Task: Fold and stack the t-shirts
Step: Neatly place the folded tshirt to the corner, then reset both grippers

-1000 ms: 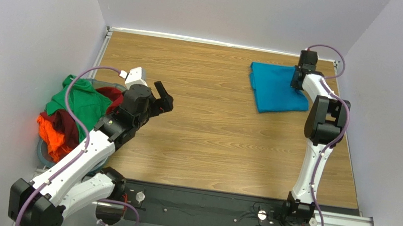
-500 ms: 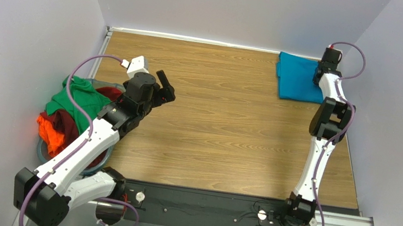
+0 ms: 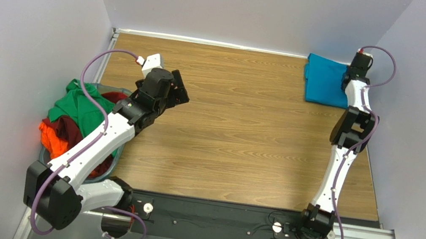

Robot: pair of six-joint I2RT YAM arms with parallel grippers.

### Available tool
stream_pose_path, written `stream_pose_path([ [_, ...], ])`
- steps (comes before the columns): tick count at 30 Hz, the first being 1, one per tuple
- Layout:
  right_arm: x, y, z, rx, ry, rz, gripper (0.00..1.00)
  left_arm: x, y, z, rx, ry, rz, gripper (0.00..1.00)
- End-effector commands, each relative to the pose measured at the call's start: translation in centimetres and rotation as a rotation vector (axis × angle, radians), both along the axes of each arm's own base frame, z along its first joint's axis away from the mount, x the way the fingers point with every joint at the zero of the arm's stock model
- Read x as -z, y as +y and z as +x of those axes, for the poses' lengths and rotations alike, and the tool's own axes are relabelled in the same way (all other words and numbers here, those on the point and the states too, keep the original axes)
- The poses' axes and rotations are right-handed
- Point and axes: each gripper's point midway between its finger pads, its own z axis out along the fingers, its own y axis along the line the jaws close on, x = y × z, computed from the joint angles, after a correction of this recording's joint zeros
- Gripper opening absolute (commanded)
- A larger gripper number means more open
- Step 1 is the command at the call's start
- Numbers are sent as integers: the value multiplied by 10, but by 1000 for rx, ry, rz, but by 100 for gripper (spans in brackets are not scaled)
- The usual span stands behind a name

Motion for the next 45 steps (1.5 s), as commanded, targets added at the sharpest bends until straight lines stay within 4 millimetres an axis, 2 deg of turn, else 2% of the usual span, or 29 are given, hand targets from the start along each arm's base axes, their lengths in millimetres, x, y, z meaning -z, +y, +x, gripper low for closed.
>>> stream_pose_path([
  [1,-5,-7,-9,13,17,-2,31,-4,5,2,-13,-4,18,98],
  [2,-9,-8,-8,15,13,-6,45,-4,6,3,-19,-6,23,98],
  [3,-16,-8,-8,15,2,-9,84,-6,7,3,-25,-13,21,98],
  [4,-20,-8,-8,15,-1,-12,85,-8,8,4,-31,-18,19,98],
  [5,-24,-8,-8,12,-5,-13,100,-9,9,4,-36,-25,19,98],
  [11,-59,-13,-19,61,-38,-38,100,-23,5,14,-34,-90,-4,98],
  [17,-81,9,-28,25,-87,59,100,-30,-1,19,-7,-119,-8,98],
  [18,-90,13,-32,17,-101,76,100,-29,-1,19,-6,-122,-8,98],
  [22,-103,32,-46,-4,-123,131,100,-27,0,18,-2,-131,1,98],
  [25,-119,54,-55,-32,-160,137,100,-21,1,16,-1,-120,5,98],
  [27,-122,69,-61,-36,-183,180,100,-19,-3,14,21,-115,-9,98],
  [29,-126,92,-71,-65,-203,220,100,-17,-11,11,66,-125,-31,98],
  [30,-145,100,-76,-70,-242,219,100,-16,-12,10,73,-134,-43,98],
  [31,-130,106,-80,-64,-218,231,100,-14,-13,9,81,-137,-49,98],
  [34,-136,138,-96,-102,-242,290,100,-12,-14,5,83,-154,-72,98],
  [35,-139,156,-106,-138,-238,308,100,-10,-14,3,92,-154,-68,98],
  [37,-138,177,-118,-174,-225,321,100,-2,-14,-2,106,-136,-68,98],
  [38,-132,192,-134,-179,-206,313,100,0,-13,-6,105,-133,-72,98],
  [41,-127,214,-160,-171,-207,365,100,5,-8,-14,96,-132,-77,98],
  [42,-122,225,-182,-175,-210,413,100,4,-6,-16,86,-138,-81,98],
  [44,-126,234,-198,-190,-250,456,100,1,-3,-22,80,-163,-95,98],
  [45,-122,241,-210,-201,-248,490,100,-1,-2,-23,78,-172,-102,98],
])
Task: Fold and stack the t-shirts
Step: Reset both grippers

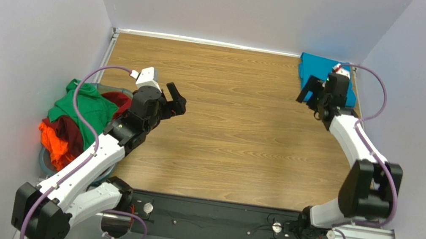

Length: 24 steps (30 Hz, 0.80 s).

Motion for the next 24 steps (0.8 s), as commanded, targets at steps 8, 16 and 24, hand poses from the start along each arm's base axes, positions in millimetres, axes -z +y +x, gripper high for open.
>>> stream_pose_path([
  [8,25,40,-123,-75,-54,255,100,-25,15,-9,-71,-104,-79,98],
  [16,33,52,-165,-135,-67,305,100,-16,16,-14,-80,-64,-82,98],
  [24,34,49,-173,-117,-89,310,100,-15,18,-18,-91,-71,-110,98],
])
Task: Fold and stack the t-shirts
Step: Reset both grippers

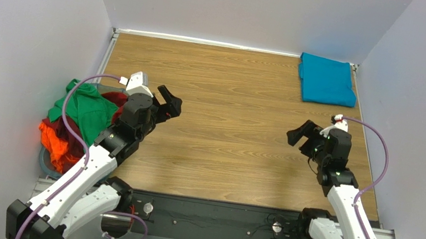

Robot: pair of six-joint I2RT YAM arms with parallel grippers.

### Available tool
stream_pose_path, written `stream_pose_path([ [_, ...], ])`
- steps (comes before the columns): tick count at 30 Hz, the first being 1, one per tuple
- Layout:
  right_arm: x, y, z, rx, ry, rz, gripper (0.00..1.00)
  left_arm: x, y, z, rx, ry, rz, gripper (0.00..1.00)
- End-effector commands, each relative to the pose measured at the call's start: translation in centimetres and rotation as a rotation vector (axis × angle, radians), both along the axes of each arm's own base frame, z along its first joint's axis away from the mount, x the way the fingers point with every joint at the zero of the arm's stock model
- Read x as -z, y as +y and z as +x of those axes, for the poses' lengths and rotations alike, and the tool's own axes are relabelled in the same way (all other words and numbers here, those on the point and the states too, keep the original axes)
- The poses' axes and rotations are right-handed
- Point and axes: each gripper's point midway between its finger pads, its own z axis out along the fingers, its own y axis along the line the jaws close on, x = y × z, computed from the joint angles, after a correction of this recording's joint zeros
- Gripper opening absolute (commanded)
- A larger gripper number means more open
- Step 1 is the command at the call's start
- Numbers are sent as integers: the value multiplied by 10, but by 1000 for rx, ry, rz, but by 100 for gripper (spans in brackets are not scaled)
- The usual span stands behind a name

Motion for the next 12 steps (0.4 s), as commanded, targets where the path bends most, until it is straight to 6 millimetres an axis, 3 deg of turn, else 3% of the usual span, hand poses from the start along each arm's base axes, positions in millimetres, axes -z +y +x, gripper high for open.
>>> stream_pose_path([
  [1,7,1,-7,6,24,15,100,2,8,-1,-44,-3,-13,98],
  [12,-5,-7,-3,49,-19,-1,100,0,7,2,-45,-25,-24,98],
])
